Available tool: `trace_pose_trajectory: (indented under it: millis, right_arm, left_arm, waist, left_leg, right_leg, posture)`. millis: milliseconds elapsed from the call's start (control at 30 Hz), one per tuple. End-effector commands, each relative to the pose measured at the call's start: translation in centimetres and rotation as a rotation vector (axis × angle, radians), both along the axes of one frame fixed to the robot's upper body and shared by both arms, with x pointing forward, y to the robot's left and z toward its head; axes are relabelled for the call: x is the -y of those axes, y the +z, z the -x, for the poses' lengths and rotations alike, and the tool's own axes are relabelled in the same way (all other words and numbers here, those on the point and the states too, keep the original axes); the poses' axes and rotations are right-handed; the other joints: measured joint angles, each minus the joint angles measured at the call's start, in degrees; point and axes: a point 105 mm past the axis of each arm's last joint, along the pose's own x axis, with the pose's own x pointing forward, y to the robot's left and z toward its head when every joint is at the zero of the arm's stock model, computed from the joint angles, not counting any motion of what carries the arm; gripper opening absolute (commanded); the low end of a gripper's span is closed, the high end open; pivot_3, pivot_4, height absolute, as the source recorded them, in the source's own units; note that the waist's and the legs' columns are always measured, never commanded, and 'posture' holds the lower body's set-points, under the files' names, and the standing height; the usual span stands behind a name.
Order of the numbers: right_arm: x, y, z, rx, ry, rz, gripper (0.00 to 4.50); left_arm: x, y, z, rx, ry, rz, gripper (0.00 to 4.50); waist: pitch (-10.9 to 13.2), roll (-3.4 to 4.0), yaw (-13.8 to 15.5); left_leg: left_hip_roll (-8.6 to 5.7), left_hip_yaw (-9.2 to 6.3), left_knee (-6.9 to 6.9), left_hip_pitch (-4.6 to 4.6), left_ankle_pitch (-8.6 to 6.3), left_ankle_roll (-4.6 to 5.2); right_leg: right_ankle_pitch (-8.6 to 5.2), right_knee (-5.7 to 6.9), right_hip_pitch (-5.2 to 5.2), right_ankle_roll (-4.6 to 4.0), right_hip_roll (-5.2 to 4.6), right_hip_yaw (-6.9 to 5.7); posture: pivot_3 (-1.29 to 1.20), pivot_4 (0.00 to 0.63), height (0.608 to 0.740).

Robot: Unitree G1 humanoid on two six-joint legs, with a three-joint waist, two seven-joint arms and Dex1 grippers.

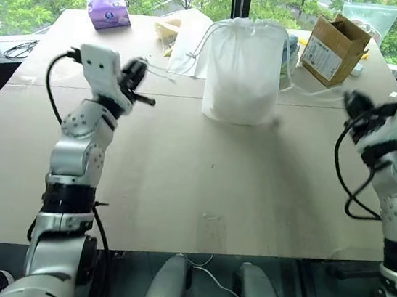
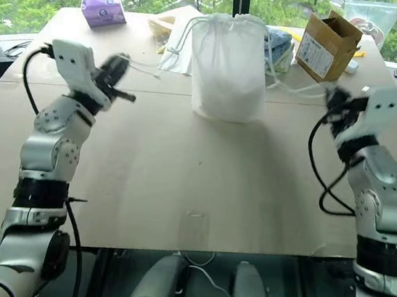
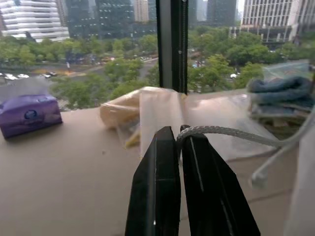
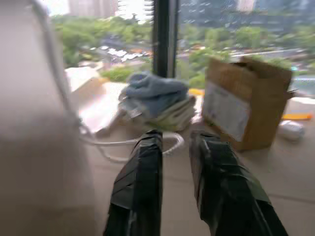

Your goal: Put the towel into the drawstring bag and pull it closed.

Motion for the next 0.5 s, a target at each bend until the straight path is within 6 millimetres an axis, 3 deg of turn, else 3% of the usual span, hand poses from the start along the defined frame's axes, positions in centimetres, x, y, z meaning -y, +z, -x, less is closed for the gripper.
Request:
trace_pose_trajectory:
  millis: [33, 133, 167, 200, 300, 400, 500]
  right_arm:
    - [-0.4, -0.6, 2.4, -0.081, 0.169, 0.018, 2.71]
    - [-0.3, -2.3, 3.8, -0.178, 0.255, 0.032, 4.16]
    - [-0.5, -3.6, 5.0, -0.244, 0.319, 0.057, 4.5]
    - [-0.7, -4.8, 6.3, -0.303, 0.38, 0.068, 4.5]
    - [-1.0, -6.1, 8.2, -0.345, 0.45, 0.099, 4.5]
    - [-0.8, -6.9, 8.6, -0.282, 0.434, 0.094, 4.5]
    - [0.2, -8.7, 8.6, -0.258, 0.396, 0.168, 4.5]
  left_arm:
    - [2.6, -1.1, 3.4, -0.086, -0.287, -0.054, 2.21]
    - [3.3, -4.0, 6.0, -0.227, -0.432, -0.064, 3.71]
    - [3.4, -6.0, 7.8, -0.308, -0.504, -0.095, 4.19]
    - [3.4, -7.5, 9.5, -0.381, -0.558, -0.116, 4.48]
    - [2.8, -9.3, 11.8, -0.461, -0.601, -0.139, 4.48]
    - [1.7, -11.6, 12.3, -0.52, -0.494, -0.197, 4.48]
    - [2.4, -12.9, 13.5, -0.54, -0.495, -0.219, 4.48]
  waist:
    - [0.0, 0.01, -0.19]
    - [0.01, 0.02, -0.08]
    - [0.0, 0.02, -0.07]
    - [0.0, 0.02, -0.08]
    - [0.01, 0.02, 0.19]
    - [0.0, 0.01, 1.13]
    - [0.01, 0.01, 1.64]
  left_leg:
    - [0.01, 0.02, -0.02, 0.02, 0.0, 0.0]
    - [0.02, 0.02, 0.04, 0.17, -0.08, 0.17]
    - [0.03, 0.02, 0.04, 0.24, -0.13, 0.24]
    - [0.03, 0.0, 0.07, 0.28, -0.13, 0.25]
    - [0.07, -0.06, -0.05, 0.25, -0.16, 0.28]
    - [0.07, -0.12, 0.07, 0.28, -0.16, 0.29]
    - [0.05, -0.08, -0.01, 0.91, -0.19, 0.32]
  right_leg:
    - [0.0, -0.02, 0.0, 0.0, 0.01, 0.03]
    - [0.0, 0.0, 0.16, 0.0, 0.04, 0.06]
    - [0.0, 0.0, 0.23, 0.0, 0.04, 0.06]
    - [0.0, 0.0, 0.3, 0.0, 0.05, 0.04]
    - [-0.01, -0.16, 0.31, -0.01, 0.05, -0.02]
    - [-0.01, -0.11, 0.37, -0.01, 0.05, -0.09]
    - [-0.02, -0.27, 1.04, 0.0, 0.03, -0.04]
  posture:
    - [0.0, 0.15, 0.74]
    - [0.0, 0.15, 0.74]
    - [0.0, 0.15, 0.74]
    - [0.0, 0.15, 0.74]
    - [0.0, 0.15, 0.74]
    - [0.0, 0.15, 0.74]
    - [0.0, 0.15, 0.74]
